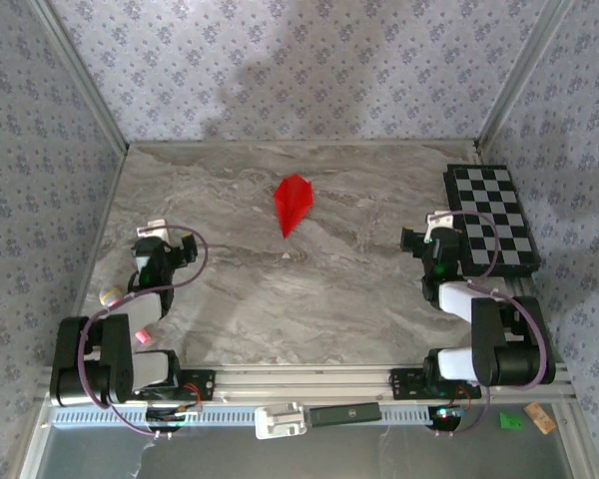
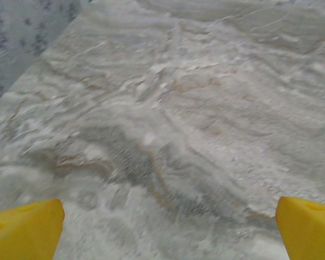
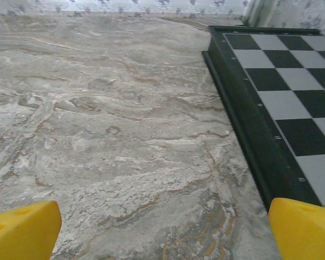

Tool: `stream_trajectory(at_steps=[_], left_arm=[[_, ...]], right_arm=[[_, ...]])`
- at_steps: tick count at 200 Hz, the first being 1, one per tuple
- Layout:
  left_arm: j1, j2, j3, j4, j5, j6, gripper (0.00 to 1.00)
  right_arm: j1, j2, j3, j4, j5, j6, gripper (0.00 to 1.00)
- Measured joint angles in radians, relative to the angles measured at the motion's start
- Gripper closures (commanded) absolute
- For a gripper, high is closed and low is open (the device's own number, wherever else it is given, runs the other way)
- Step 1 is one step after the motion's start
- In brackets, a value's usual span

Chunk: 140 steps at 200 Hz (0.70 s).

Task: Fold a paper plane with a square sheet of paper (pick it up from the middle)
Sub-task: Reset both arms

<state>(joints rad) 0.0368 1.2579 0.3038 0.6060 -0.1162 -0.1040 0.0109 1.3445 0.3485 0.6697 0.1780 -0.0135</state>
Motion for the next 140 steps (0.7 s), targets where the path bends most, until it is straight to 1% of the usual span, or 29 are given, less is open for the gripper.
stream_trajectory(at_steps=[33, 52, 66, 83, 115, 140], left_arm=[[0.033, 0.098, 0.001, 0.117, 0.148, 0.042, 0.00], [0.033, 0.143, 0.002, 0.159, 0.191, 0.052, 0.00], [0.034, 0.176, 0.007, 0.181, 0.194, 0.051, 0.00], [0.034, 0.212, 0.023, 0.190, 0.188, 0.051, 0.00], [0.032, 0.266, 0.056, 0.208, 0.146, 0.043, 0.00], [0.002, 0.270, 0.078, 0.204, 0.101, 0.046, 0.00]], right_arm=[[-0.045, 0.069, -0.027, 0.115, -0.136, -0.007, 0.00], [-0.050, 0.119, -0.037, 0.181, -0.185, -0.010, 0.00], [-0.052, 0.161, -0.037, 0.214, -0.198, -0.010, 0.00], [-0.054, 0.171, -0.035, 0.208, -0.201, -0.010, 0.00], [-0.053, 0.172, 0.012, 0.178, -0.183, -0.010, 0.00], [-0.053, 0.172, 0.021, 0.173, -0.172, -0.010, 0.00]])
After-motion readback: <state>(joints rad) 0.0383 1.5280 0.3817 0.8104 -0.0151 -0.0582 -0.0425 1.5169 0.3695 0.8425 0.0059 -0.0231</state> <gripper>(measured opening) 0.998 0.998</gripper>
